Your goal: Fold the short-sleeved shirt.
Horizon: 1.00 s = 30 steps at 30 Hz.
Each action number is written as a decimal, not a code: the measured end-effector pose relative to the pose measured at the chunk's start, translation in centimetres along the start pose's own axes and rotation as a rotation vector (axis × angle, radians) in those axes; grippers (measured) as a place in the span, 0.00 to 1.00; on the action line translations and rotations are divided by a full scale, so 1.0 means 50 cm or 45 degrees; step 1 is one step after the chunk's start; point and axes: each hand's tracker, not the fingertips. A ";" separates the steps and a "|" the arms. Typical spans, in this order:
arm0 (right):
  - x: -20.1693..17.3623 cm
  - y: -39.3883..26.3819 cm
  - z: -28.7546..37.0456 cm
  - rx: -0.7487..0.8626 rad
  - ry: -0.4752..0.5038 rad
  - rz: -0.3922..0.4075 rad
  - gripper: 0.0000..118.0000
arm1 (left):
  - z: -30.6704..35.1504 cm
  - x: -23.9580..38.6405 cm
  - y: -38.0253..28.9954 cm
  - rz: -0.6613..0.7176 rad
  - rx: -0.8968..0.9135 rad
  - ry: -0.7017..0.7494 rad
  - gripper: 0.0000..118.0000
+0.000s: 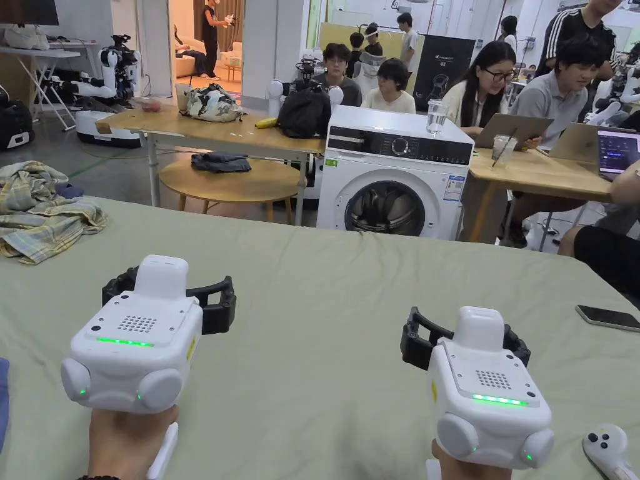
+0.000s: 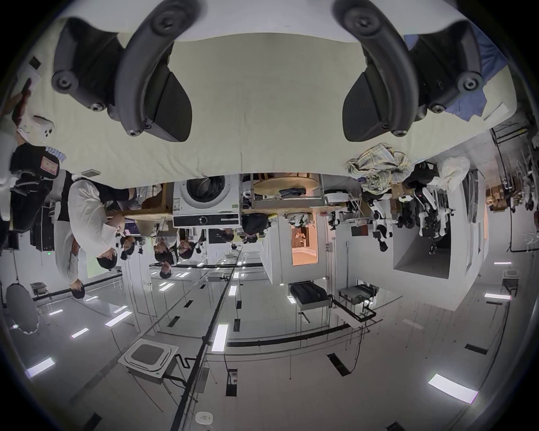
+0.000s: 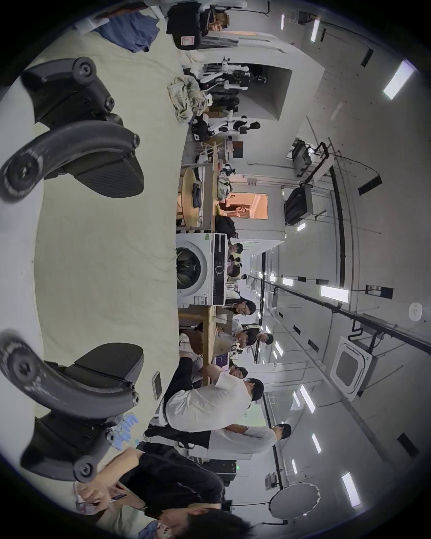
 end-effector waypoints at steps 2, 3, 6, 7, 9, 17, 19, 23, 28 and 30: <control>-0.001 0.001 0.000 -0.008 -0.005 0.000 0.87 | 0.000 0.003 -0.003 -0.009 -0.001 0.004 0.89; -0.001 0.001 0.001 -0.010 0.000 0.001 0.87 | 0.000 0.004 -0.003 -0.009 -0.001 0.004 0.89; -0.001 -0.001 0.001 -0.008 -0.013 0.016 0.87 | 0.002 0.007 -0.004 0.002 -0.004 -0.004 0.89; -0.001 0.000 0.002 -0.010 -0.016 0.016 0.87 | 0.003 0.008 -0.004 0.004 -0.003 -0.004 0.89; 0.000 0.000 0.003 -0.006 -0.008 0.008 0.87 | 0.005 0.010 -0.005 0.012 0.003 -0.004 0.89; 0.002 0.005 0.006 -0.011 -0.020 0.013 0.87 | 0.005 0.010 -0.009 0.028 -0.007 0.003 0.89; 0.002 0.004 0.006 -0.013 -0.021 0.015 0.87 | 0.006 0.011 -0.009 0.019 -0.007 0.000 0.89; 0.000 0.004 0.007 -0.019 -0.023 0.009 0.87 | 0.007 0.015 -0.009 0.002 -0.007 -0.008 0.89; -0.003 -0.001 0.009 -0.010 -0.015 0.027 0.87 | 0.012 0.019 -0.007 -0.011 0.011 -0.011 0.89; -0.006 -0.003 0.005 -0.018 -0.015 0.048 0.87 | 0.011 0.019 -0.008 -0.031 0.008 0.001 0.89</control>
